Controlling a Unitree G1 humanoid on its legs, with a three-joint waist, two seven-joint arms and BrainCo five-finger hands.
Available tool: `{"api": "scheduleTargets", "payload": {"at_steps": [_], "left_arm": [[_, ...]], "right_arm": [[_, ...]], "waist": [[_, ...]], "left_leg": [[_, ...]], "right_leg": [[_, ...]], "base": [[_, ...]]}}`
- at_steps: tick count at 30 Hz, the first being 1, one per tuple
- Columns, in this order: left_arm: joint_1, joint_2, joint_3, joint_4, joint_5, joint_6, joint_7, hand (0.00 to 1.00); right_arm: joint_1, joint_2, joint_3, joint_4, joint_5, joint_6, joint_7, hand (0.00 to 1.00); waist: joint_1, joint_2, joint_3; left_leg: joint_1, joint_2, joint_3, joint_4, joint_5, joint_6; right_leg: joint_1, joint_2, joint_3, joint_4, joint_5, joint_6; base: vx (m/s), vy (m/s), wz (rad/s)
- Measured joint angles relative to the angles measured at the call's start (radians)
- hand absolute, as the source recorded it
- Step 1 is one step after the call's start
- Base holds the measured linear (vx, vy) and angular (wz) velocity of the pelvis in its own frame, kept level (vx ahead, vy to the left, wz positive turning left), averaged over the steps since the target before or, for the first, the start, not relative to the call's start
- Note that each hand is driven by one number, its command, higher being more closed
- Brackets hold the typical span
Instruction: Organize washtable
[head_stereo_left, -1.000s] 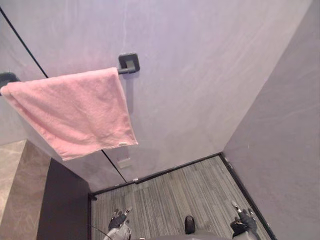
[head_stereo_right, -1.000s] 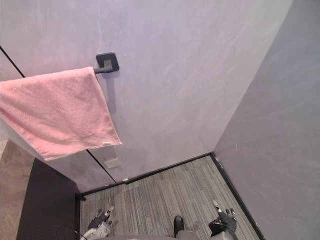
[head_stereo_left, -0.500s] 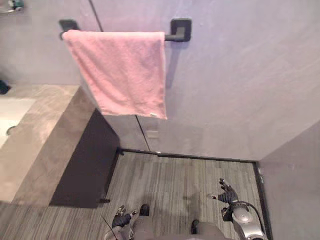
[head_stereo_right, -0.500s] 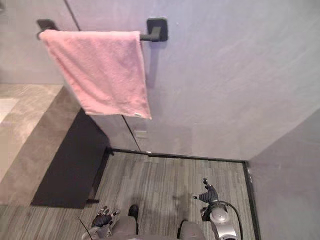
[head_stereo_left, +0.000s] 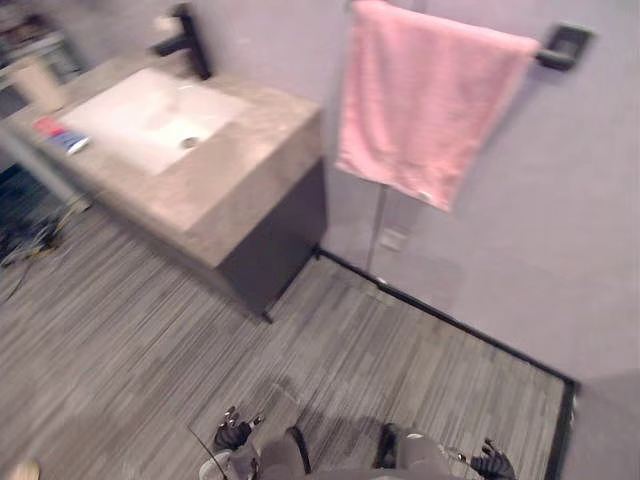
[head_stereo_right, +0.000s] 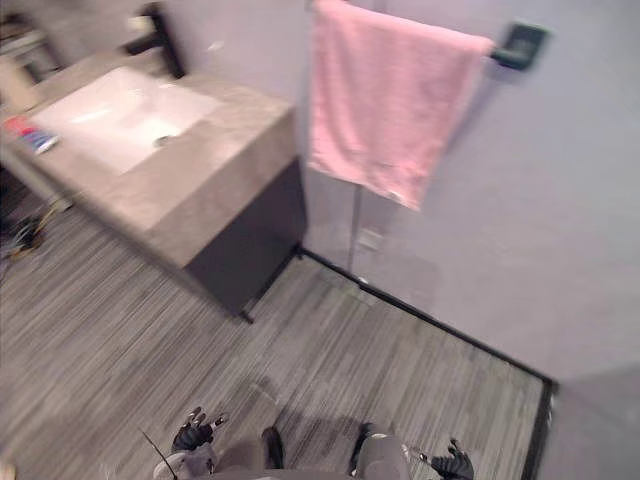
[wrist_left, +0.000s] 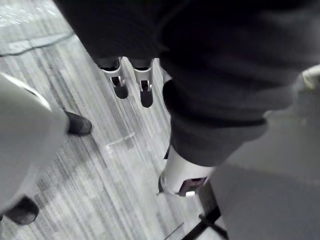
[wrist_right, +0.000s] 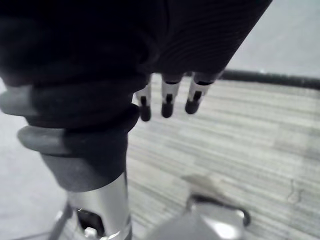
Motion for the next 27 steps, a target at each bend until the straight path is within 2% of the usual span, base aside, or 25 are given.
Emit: {"api": "scheduleTargets", "payload": {"at_steps": [1, 2, 3, 4, 5, 6, 7, 8, 9, 10, 11, 12, 13, 14, 15, 16, 17, 19, 21, 23, 25, 27], "left_arm": [[0.013, -0.006, -0.025, -0.011, 0.000, -0.005, 0.000, 0.00], [0.023, -0.012, -0.036, -0.008, 0.000, -0.005, 0.001, 0.00], [0.029, -0.024, -0.048, 0.000, 0.000, 0.002, -0.002, 0.00], [0.048, -0.037, -0.071, 0.000, 0.000, 0.004, -0.003, 0.00], [0.050, -0.041, -0.079, 0.001, 0.000, 0.004, -0.003, 0.00], [0.049, -0.043, -0.082, 0.001, 0.000, 0.004, -0.002, 0.00], [0.041, -0.011, -0.083, -0.002, 0.000, 0.004, -0.002, 0.00], [0.042, 0.000, -0.083, -0.002, 0.000, 0.002, -0.002, 0.00], [0.042, 0.016, -0.085, -0.002, 0.000, 0.003, -0.001, 0.00], [0.042, 0.025, -0.086, -0.001, 0.001, 0.004, -0.001, 0.00], [0.043, 0.038, -0.094, 0.001, 0.002, 0.005, -0.001, 0.00], [0.043, 0.057, -0.111, 0.001, 0.005, 0.005, -0.002, 0.00], [0.046, 0.062, -0.113, 0.001, 0.010, 0.007, -0.001, 0.00], [0.051, 0.062, -0.116, 0.001, 0.031, 0.011, -0.001, 0.00], [0.052, 0.061, -0.119, 0.001, 0.047, 0.012, -0.001, 0.00], [0.051, 0.061, -0.120, 0.001, 0.051, 0.012, -0.001, 0.00], [0.038, 0.060, -0.121, 0.001, 0.066, 0.012, -0.001, 0.00], [0.021, 0.057, -0.120, -0.001, 0.083, 0.011, 0.001, 0.00], [0.029, 0.064, -0.105, 0.000, 0.090, 0.011, 0.013, 0.00], [0.047, 0.082, -0.096, 0.000, 0.092, 0.011, 0.021, 0.00], [0.081, 0.078, -0.064, 0.001, 0.115, 0.012, 0.022, 0.00], [0.100, 0.067, -0.064, 0.004, 0.127, 0.016, 0.023, 0.00]], "right_arm": [[-0.002, -0.003, -0.030, 0.018, 0.001, 0.008, -0.003, 0.00], [0.001, -0.007, -0.039, 0.015, 0.001, 0.007, -0.003, 0.00], [0.003, -0.012, -0.058, 0.012, 0.005, 0.003, -0.006, 0.00], [0.003, -0.024, -0.059, 0.008, 0.009, -0.001, -0.019, 0.00], [-0.002, -0.031, -0.066, 0.006, 0.010, -0.001, -0.021, 0.00], [-0.031, -0.027, -0.074, 0.022, 0.010, 0.001, -0.021, 0.00], [-0.039, 0.004, -0.076, 0.035, 0.018, 0.000, -0.024, 0.00], [-0.040, 0.013, -0.078, 0.035, 0.020, -0.002, -0.032, 0.00], [-0.051, 0.018, -0.079, 0.035, 0.021, -0.004, -0.041, 0.00], [-0.055, 0.017, -0.079, 0.033, 0.021, -0.006, -0.042, 0.00], [-0.057, 0.019, -0.073, 0.022, 0.021, -0.008, -0.042, 0.00], [-0.057, 0.037, -0.063, 0.006, 0.020, -0.008, -0.042, 0.00], [-0.057, 0.041, -0.052, -0.001, 0.019, -0.008, -0.043, 0.00], [-0.057, 0.047, -0.041, -0.007, 0.019, -0.008, -0.042, 0.00], [-0.056, 0.049, -0.020, -0.018, 0.019, -0.006, -0.042, 0.00], [-0.056, 0.050, -0.011, -0.026, 0.019, -0.004, -0.042, 0.00], [-0.056, 0.056, -0.007, -0.048, 0.019, -0.004, -0.042, 0.00], [-0.056, 0.055, -0.007, -0.069, 0.019, -0.002, -0.041, 0.00], [-0.047, 0.055, -0.005, -0.080, 0.017, 0.004, -0.041, 0.00], [-0.013, 0.063, 0.020, -0.078, 0.016, 0.012, -0.039, 0.00], [-0.006, 0.066, 0.035, -0.076, 0.007, 0.011, -0.039, 0.00], [-0.022, 0.055, 0.053, -0.079, -0.005, -0.001, -0.039, 0.00]], "waist": [[0.025, -0.003, -0.008], [0.026, 0.007, -0.013], [0.017, 0.019, -0.022], [0.005, 0.063, -0.049], [0.006, 0.084, -0.059], [-0.001, 0.096, -0.061], [-0.013, 0.086, -0.060], [-0.018, 0.086, -0.061], [-0.018, 0.093, -0.059], [-0.019, 0.095, -0.058], [-0.018, 0.091, -0.056], [-0.014, 0.063, -0.051], [-0.014, 0.058, -0.049], [-0.016, 0.039, -0.049], [-0.012, 0.033, -0.042], [-0.010, 0.026, -0.040], [-0.019, 0.027, -0.037], [-0.019, 0.040, -0.018], [-0.019, 0.043, 0.007], [-0.022, 0.005, -0.005], [-0.006, -0.011, -0.021], [0.009, -0.008, -0.026]], "left_leg": [[0.023, 0.087, 0.064, 0.150, -0.009, -0.029], [0.048, 0.123, 0.078, 0.176, -0.004, -0.037], [0.083, 0.160, 0.074, 0.172, 0.013, -0.064], [0.148, 0.195, 0.071, 0.062, 0.133, -0.112], [0.171, 0.188, 0.057, -0.019, 0.167, -0.149], [0.184, 0.144, 0.050, -0.109, 0.147, -0.163], [0.175, 0.113, 0.038, -0.164, 0.142, -0.168], [0.177, 0.104, 0.038, -0.192, 0.135, -0.175], [0.188, 0.101, 0.045, -0.237, 0.106, -0.201], [0.192, 0.101, 0.047, -0.253, 0.086, -0.205], [0.195, 0.091, 0.046, -0.273, 0.054, -0.203], [0.195, 0.062, 0.043, -0.268, 0.056, -0.201], [0.196, 0.051, 0.044, -0.263, 0.053, -0.196], [0.190, 0.034, 0.044, -0.248, 0.043, -0.181], [0.186, 0.025, 0.044, -0.225, 0.027, -0.165], [0.176, 0.020, 0.043, -0.210, 0.017, -0.160], [0.141, 0.019, 0.038, -0.175, 0.001, -0.149], [0.101, 0.024, 0.009, -0.144, -0.007, -0.138], [0.099, 0.034, -0.049, -0.138, -0.007, -0.137], [0.114, 0.022, -0.100, -0.141, -0.003, -0.144], [0.135, 0.023, -0.123, -0.173, 0.008, -0.157], [0.143, 0.032, -0.135, -0.202, 0.024, -0.155]], "right_leg": [[0.007, -0.032, -0.053, -0.002, 0.023, 0.012], [0.008, -0.045, -0.078, -0.002, 0.028, 0.019], [0.006, -0.071, -0.118, -0.001, 0.035, 0.036], [-0.012, -0.107, -0.168, 0.004, 0.051, 0.060], [-0.026, -0.115, -0.183, 0.008, 0.061, 0.074], [-0.034, -0.139, -0.186, -0.006, 0.086, 0.095], [-0.028, -0.156, -0.184, -0.030, 0.112, 0.096], [-0.021, -0.163, -0.192, -0.039, 0.123, 0.106], [-0.011, -0.167, -0.218, -0.051, 0.145, 0.115], [-0.007, -0.168, -0.229, -0.053, 0.156, 0.123], [-0.007, -0.180, -0.239, -0.053, 0.177, 0.132], [-0.002, -0.205, -0.235, -0.067, 0.207, 0.134], [0.005, -0.212, -0.231, -0.082, 0.222, 0.139], [0.024, -0.217, -0.220, -0.121, 0.252, 0.135], [0.039, -0.219, -0.209, -0.163, 0.272, 0.134], [0.042, -0.219, -0.199, -0.177, 0.271, 0.140], [0.034, -0.203, -0.143, -0.192, 0.242, 0.160], [0.005, -0.137, 0.022, -0.192, 0.169, 0.165], [-0.011, -0.043, 0.240, -0.104, 0.067, 0.147], [-0.005, -0.019, 0.311, -0.031, 0.044, 0.151], [-0.009, 0.002, 0.346, 0.010, 0.035, 0.162], [-0.010, 0.029, 0.367, -0.009, 0.032, 0.160]], "base": [[-0.10, -0.050, 1.97], [-0.13, 0.187, 1.23], [-0.13, 0.335, 1.50], [-0.14, 0.368, 1.44], [-0.16, 0.405, 1.36], [-0.17, 0.362, 1.24], [-0.19, 0.339, 1.27], [-0.20, 0.295, 1.10], [-0.16, 0.245, 0.58], [-0.23, 0.361, 0.48], [-0.22, 0.305, 0.28], [-0.22, 0.265, 0.18], [-0.18, 0.144, 0.02], [-0.21, 0.099, -0.08], [-0.22, 0.086, -0.09], [-0.25, 0.049, 0.08], [-0.23, 0.024, 0.31], [-0.19, 0.014, 0.44], [-0.10, -0.008, 0.78], [-0.01, -0.065, 0.92], [0.07, -0.150, 0.34], [0.08, -0.108, -0.04]]}}
